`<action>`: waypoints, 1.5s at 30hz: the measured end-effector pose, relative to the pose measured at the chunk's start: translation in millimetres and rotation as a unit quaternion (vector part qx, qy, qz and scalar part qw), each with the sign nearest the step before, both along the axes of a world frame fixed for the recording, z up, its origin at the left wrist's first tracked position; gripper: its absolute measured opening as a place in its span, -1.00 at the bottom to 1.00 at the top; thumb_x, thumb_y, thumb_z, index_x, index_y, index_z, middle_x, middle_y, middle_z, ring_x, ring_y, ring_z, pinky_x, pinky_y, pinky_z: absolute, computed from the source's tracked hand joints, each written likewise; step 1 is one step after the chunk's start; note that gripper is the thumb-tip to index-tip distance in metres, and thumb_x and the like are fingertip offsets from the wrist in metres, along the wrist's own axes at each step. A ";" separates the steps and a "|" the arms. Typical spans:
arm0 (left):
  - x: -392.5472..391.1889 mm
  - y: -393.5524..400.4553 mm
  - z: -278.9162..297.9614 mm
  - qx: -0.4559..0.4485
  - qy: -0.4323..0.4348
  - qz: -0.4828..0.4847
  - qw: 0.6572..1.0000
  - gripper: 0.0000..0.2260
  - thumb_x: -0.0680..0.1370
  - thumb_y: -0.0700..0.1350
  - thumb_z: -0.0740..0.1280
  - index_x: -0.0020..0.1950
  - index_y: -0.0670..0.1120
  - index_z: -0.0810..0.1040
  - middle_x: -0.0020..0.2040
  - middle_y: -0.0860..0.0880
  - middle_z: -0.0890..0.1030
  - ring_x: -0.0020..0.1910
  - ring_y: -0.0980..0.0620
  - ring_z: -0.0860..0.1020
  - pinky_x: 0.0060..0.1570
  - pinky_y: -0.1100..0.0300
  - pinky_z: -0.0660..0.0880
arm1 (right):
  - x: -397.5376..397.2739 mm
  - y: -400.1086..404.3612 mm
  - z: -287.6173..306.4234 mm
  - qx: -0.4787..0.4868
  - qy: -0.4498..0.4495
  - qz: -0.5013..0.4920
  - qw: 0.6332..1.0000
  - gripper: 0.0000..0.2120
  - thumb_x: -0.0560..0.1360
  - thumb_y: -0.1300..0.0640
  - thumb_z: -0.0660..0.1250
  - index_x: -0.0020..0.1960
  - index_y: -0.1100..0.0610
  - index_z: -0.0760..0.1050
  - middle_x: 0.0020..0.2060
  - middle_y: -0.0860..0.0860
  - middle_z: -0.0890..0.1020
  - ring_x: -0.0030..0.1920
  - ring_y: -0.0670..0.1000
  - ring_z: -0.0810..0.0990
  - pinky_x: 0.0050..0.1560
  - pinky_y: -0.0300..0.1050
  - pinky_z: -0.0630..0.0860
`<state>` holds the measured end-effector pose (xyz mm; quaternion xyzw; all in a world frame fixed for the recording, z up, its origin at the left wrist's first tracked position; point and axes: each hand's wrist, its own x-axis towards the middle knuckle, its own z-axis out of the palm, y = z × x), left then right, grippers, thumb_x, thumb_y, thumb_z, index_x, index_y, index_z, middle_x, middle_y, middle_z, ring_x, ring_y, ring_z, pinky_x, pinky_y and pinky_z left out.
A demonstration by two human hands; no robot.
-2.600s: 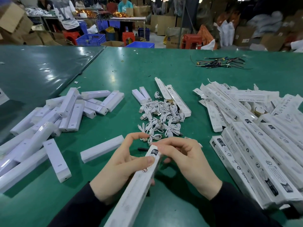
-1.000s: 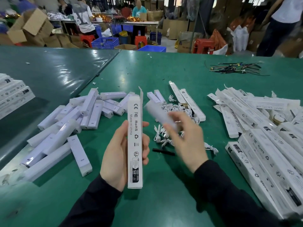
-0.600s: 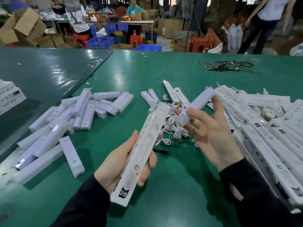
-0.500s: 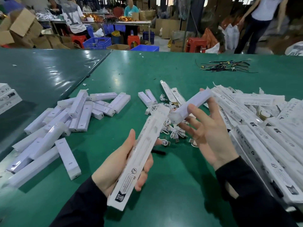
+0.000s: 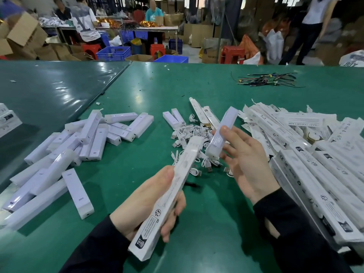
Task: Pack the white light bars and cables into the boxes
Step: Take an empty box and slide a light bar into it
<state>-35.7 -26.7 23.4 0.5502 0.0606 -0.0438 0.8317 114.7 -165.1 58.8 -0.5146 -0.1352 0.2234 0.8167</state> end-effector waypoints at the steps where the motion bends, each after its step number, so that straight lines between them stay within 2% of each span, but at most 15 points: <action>1: -0.3 0.4 0.0 -0.011 -0.005 0.005 1.000 -0.62 0.51 0.15 0.28 0.11 -0.14 0.40 -0.31 -0.15 0.51 -0.64 0.01 0.47 -0.59 0.19 0.51 | 0.4 -0.6 0.6 -0.010 -0.005 0.007 1.000 -0.73 0.27 0.05 0.47 -0.04 0.06 0.66 -0.20 -0.02 0.70 -0.23 -0.06 0.54 -0.24 -0.23 0.46; 4: -0.2 0.7 0.3 -0.030 -0.011 0.024 0.999 -0.70 0.45 0.08 0.37 0.08 -0.06 0.53 -0.25 -0.16 0.52 -0.58 -0.04 0.50 -0.53 0.15 0.54 | 1.1 -4.6 1.0 -0.012 -0.005 0.040 0.999 -0.75 0.26 -0.02 0.47 -0.09 0.03 0.69 -0.24 -0.06 0.62 -0.27 -0.09 0.57 -0.31 -0.23 0.54; 6: 0.0 1.4 -0.2 -0.029 -0.012 0.038 0.999 -0.71 0.44 0.07 0.38 0.07 -0.06 0.58 -0.26 -0.16 0.53 -0.56 -0.03 0.51 -0.52 0.16 0.55 | 1.6 -7.5 -1.9 -0.034 -0.003 0.031 0.999 -0.72 0.34 -0.05 0.45 -0.01 0.06 0.67 -0.27 -0.06 0.55 -0.38 -0.10 0.46 -0.43 -0.30 0.45; 9: 0.1 1.9 -0.9 -0.018 -0.010 0.041 0.999 -0.58 0.45 0.05 0.38 0.20 -0.18 0.52 -0.28 -0.18 0.53 -0.56 -0.03 0.51 -0.53 0.15 0.55 | 1.2 -12.9 -11.8 -0.107 -0.047 0.007 0.993 -0.77 0.50 -0.01 0.37 0.08 0.08 0.63 -0.37 -0.07 0.43 -0.40 -0.12 0.36 -0.44 -0.32 0.38; 11: -0.1 1.3 -0.9 0.001 -0.012 0.040 0.999 -0.54 0.44 0.04 0.40 0.24 -0.19 0.52 -0.31 -0.17 0.52 -0.57 -0.03 0.51 -0.54 0.15 0.55 | 0.4 -18.5 -18.2 -0.100 -0.065 0.010 0.993 -0.71 0.42 0.05 0.42 0.11 0.09 0.65 -0.33 -0.04 0.53 -0.37 -0.11 0.42 -0.40 -0.32 0.43; 13: -0.8 1.1 -1.1 0.023 -0.016 0.038 0.999 -0.54 0.45 0.01 0.46 0.25 -0.20 0.52 -0.32 -0.16 0.51 -0.59 -0.03 0.50 -0.55 0.15 0.54 | 1.7 -24.7 -18.6 -0.068 -0.071 -0.006 0.995 -0.64 0.25 0.10 0.50 0.05 0.09 0.66 -0.20 -0.04 0.66 -0.36 -0.13 0.48 -0.35 -0.35 0.48; 15: -1.7 1.4 -1.1 0.030 -0.013 0.031 0.999 -0.51 0.45 0.00 0.45 0.22 -0.30 0.47 -0.31 -0.17 0.52 -0.59 -0.03 0.50 -0.55 0.15 0.54 | 6.0 -30.4 -15.9 -0.020 -0.058 -0.024 0.998 -0.60 0.16 0.15 0.53 0.00 0.11 0.63 -0.20 -0.05 0.68 -0.37 -0.15 0.48 -0.36 -0.38 0.47; 20: -3.2 1.2 -1.6 0.020 -0.014 -0.010 1.000 -0.56 0.52 0.01 0.37 0.06 -0.38 0.41 -0.29 -0.22 0.55 -0.57 -0.03 0.53 -0.53 0.15 0.55 | 4.5 -34.8 -9.1 0.026 -0.049 0.022 0.998 -0.73 0.34 0.11 0.43 0.03 0.04 0.66 -0.20 -0.04 0.65 -0.29 -0.16 0.53 -0.33 -0.33 0.48; 23: -4.4 0.8 -1.1 0.018 -0.013 -0.033 0.999 -0.60 0.53 0.02 0.34 -0.01 -0.35 0.45 -0.27 -0.23 0.56 -0.56 -0.04 0.54 -0.52 0.15 0.56 | -1.5 -32.8 -8.1 0.008 -0.071 0.027 0.997 -0.69 0.36 0.10 0.36 0.11 0.01 0.56 -0.13 0.00 0.68 -0.22 -0.12 0.55 -0.30 -0.32 0.48; 28: -4.4 0.4 -1.4 0.016 -0.001 -0.036 0.999 -0.51 0.55 0.02 0.33 0.09 -0.44 0.38 -0.28 -0.22 0.56 -0.57 -0.04 0.53 -0.52 0.14 0.56 | -2.1 -33.8 -5.5 0.016 -0.082 0.019 0.996 -0.77 0.46 0.20 0.28 0.09 0.00 0.51 -0.13 0.01 0.68 -0.21 -0.12 0.56 -0.30 -0.32 0.47; 31: -4.6 0.0 -0.1 0.028 0.000 -0.027 0.999 -0.51 0.55 0.06 0.32 0.09 -0.40 0.44 -0.28 -0.21 0.56 -0.57 -0.04 0.52 -0.52 0.14 0.55 | -1.4 -36.7 -4.8 0.022 -0.078 0.019 0.997 -0.79 0.49 0.22 0.28 0.05 -0.02 0.53 -0.12 0.01 0.67 -0.23 -0.13 0.57 -0.32 -0.32 0.49; 35: -4.4 1.5 -1.1 0.034 -0.003 -0.024 0.999 -0.47 0.55 0.05 0.32 0.26 -0.39 0.41 -0.29 -0.19 0.56 -0.57 -0.02 0.51 -0.53 0.16 0.55 | -1.2 -37.3 -4.7 0.010 -0.089 0.058 0.994 -0.82 0.43 0.18 0.30 -0.09 -0.08 0.59 -0.14 0.02 0.65 -0.33 -0.09 0.49 -0.35 -0.30 0.46; 40: -3.8 0.5 -0.9 0.043 -0.017 -0.053 0.998 -0.68 0.54 0.06 0.36 0.07 -0.20 0.60 -0.29 -0.23 0.57 -0.55 -0.01 0.54 -0.53 0.20 0.53 | 1.4 -39.3 -3.4 -0.013 -0.126 0.089 0.988 -0.85 0.43 0.17 0.23 -0.16 -0.05 0.52 -0.21 0.07 0.63 -0.38 -0.06 0.45 -0.42 -0.29 0.38; 42: -3.5 0.5 -2.4 0.049 -0.009 -0.060 0.997 -0.67 0.53 0.03 0.32 0.11 -0.21 0.58 -0.29 -0.24 0.56 -0.55 -0.01 0.54 -0.53 0.19 0.54 | 1.5 -40.1 -3.9 -0.031 -0.148 0.085 0.985 -0.85 0.43 0.16 0.22 -0.19 -0.06 0.50 -0.22 0.06 0.63 -0.35 -0.09 0.48 -0.42 -0.30 0.39; 45: -3.3 1.2 -4.4 0.048 -0.014 -0.071 0.996 -0.65 0.54 0.06 0.38 0.15 -0.20 0.58 -0.29 -0.22 0.57 -0.54 -0.01 0.54 -0.51 0.20 0.54 | 1.5 -39.8 -4.8 -0.035 -0.159 0.074 0.984 -0.88 0.45 0.13 0.24 -0.19 -0.07 0.50 -0.22 0.05 0.63 -0.38 -0.10 0.47 -0.43 -0.30 0.39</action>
